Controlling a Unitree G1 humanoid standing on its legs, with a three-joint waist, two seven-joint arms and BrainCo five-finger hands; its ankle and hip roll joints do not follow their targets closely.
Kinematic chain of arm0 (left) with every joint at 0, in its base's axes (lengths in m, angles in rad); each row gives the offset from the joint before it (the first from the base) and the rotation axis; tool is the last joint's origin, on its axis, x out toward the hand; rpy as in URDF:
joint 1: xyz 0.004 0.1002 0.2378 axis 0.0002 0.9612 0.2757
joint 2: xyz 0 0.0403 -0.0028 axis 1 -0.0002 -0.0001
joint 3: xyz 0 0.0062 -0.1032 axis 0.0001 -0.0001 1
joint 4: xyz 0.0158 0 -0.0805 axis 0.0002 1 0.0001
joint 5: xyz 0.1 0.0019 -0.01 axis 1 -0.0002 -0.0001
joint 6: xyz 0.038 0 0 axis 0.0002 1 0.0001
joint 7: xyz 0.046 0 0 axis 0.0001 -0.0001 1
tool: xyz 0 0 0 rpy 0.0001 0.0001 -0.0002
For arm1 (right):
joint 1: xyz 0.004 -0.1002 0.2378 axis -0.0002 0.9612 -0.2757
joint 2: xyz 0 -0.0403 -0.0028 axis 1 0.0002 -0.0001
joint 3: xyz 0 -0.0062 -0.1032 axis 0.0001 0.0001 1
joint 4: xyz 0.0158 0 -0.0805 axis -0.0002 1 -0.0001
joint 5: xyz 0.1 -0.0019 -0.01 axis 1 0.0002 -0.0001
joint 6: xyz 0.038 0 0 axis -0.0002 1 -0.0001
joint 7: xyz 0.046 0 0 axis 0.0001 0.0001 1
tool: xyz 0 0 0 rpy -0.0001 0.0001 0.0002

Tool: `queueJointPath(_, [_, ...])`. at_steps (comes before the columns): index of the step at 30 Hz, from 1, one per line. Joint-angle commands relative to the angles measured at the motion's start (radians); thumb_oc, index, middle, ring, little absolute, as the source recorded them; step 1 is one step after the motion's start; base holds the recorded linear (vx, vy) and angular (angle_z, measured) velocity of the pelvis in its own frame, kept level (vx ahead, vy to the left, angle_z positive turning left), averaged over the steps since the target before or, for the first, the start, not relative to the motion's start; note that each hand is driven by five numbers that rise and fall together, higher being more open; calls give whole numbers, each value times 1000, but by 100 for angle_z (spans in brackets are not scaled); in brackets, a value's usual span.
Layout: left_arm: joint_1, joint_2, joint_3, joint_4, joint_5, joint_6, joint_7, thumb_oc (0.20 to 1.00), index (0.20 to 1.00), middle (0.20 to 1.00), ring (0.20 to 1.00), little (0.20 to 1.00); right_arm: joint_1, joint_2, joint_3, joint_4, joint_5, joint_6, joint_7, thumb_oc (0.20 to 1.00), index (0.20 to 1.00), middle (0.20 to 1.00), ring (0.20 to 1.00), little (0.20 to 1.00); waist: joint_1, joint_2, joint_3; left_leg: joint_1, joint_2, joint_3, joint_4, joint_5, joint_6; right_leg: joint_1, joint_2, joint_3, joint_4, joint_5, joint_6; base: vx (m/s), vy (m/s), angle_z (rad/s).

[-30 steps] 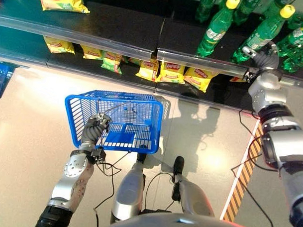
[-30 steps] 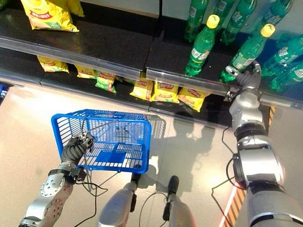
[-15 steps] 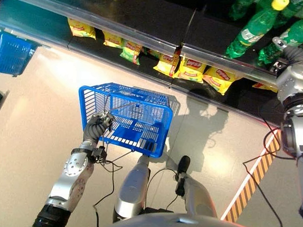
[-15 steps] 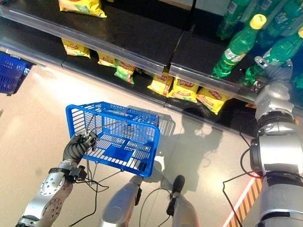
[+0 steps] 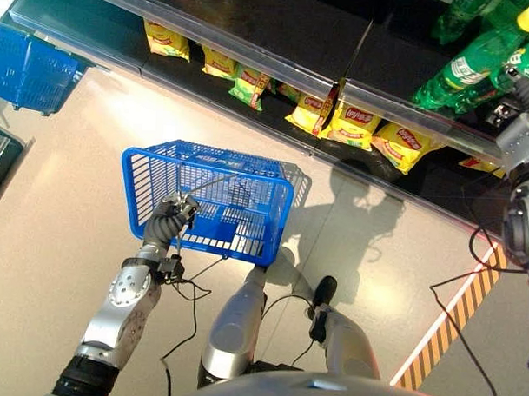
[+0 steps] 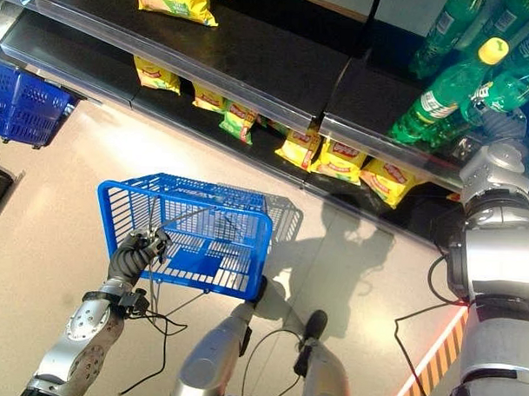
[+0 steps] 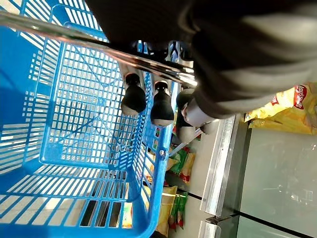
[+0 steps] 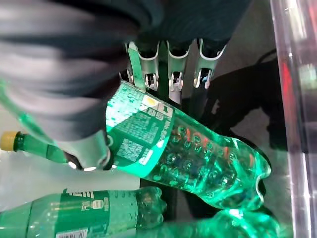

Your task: Pick up the snacks into the basket

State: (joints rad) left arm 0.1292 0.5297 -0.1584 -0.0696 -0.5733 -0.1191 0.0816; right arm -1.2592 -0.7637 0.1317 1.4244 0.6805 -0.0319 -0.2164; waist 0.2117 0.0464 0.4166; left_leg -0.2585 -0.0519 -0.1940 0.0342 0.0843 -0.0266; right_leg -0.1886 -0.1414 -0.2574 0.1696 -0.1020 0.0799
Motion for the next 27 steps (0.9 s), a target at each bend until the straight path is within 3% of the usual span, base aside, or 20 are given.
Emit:
queueJointPath(1, [-19,19,15,-192,-28,-118,-11,200,200,200,200,200,-45,-20,66,-92,52,-75,-9,200,200,200,200,200,23,11,-55,13,-24,28,40,-78,8,-88,-24,15,93,39,39,-21,34,3])
queueJointPath(6, [-32,4,18,-173,-25,-116,-3,200,200,200,200,200,32,24,27,-159,70,-111,-36,200,200,200,200,200,15,7,-63,26,-25,29,36,-79,9,-70,-26,17,80,45,42,0,0,0])
queueJointPath(11, [-56,-17,33,-144,-18,-121,21,200,200,200,200,200,225,117,-62,-359,46,-186,-111,200,200,200,200,200,-9,-14,-100,55,-24,39,19,-83,13,-26,-21,28,35,59,45,0,0,0])
queueJointPath(17, [-44,-68,65,-108,12,-134,57,200,200,200,200,200,570,205,-195,-784,-263,-233,-286,200,200,200,200,200,-65,-34,-177,122,-32,59,-2,-103,26,60,-8,47,-48,79,48,50,24,-2])
queueJointPath(27, [8,-120,159,-117,86,-147,105,200,200,200,200,200,897,276,-299,-1298,-778,-176,-388,200,200,200,200,200,-135,-55,-276,220,-14,127,-67,-117,39,119,14,119,-132,107,55,70,11,-27])
